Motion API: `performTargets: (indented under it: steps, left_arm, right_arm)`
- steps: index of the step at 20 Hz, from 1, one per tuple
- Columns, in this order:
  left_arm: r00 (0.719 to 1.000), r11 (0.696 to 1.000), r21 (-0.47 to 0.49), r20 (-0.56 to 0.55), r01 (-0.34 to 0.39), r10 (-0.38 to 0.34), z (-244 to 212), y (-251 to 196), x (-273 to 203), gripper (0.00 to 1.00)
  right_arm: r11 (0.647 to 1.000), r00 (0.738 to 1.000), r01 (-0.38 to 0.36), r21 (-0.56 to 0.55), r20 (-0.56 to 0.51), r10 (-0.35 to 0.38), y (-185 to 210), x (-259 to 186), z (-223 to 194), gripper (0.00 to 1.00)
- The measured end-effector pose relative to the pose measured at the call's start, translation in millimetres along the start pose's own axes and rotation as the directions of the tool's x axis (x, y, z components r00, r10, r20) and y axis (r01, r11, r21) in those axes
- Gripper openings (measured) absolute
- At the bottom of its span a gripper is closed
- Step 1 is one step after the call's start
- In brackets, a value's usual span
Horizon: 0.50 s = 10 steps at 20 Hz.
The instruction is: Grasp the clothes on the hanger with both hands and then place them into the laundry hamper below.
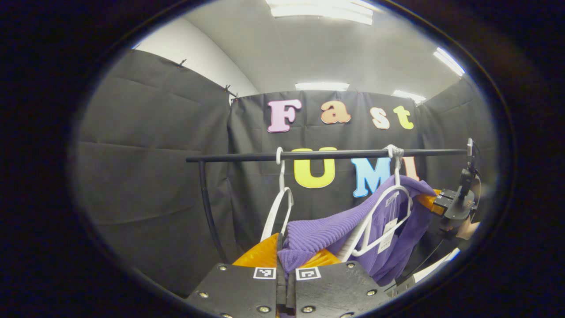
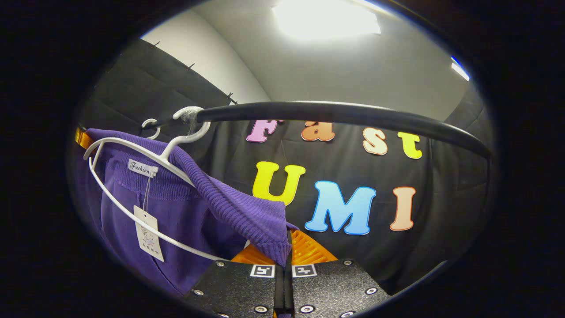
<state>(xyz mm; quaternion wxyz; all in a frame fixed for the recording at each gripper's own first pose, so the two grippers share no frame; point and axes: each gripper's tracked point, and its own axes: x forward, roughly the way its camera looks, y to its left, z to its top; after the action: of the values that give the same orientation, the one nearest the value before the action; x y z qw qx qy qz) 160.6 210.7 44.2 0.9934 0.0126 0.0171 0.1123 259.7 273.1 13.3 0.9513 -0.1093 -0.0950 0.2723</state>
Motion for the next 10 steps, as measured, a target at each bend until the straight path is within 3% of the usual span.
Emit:
performTargets:
  steps: [6, 10]
  left_arm:
    - [0.996, 0.993, -0.072, 0.019, 0.089, -0.088, -41, -12, 12, 0.01]
    - [0.996, 0.99, -0.1, 0.009, 0.094, -0.094, -66, -26, 13, 0.01]
  right_arm:
    - [1.0, 1.0, 0.022, -0.013, -0.019, -0.022, -8, 2, -8, 0.0]
    - [0.998, 0.999, 0.034, -0.045, -0.029, -0.036, -12, 4, -11, 0.0]
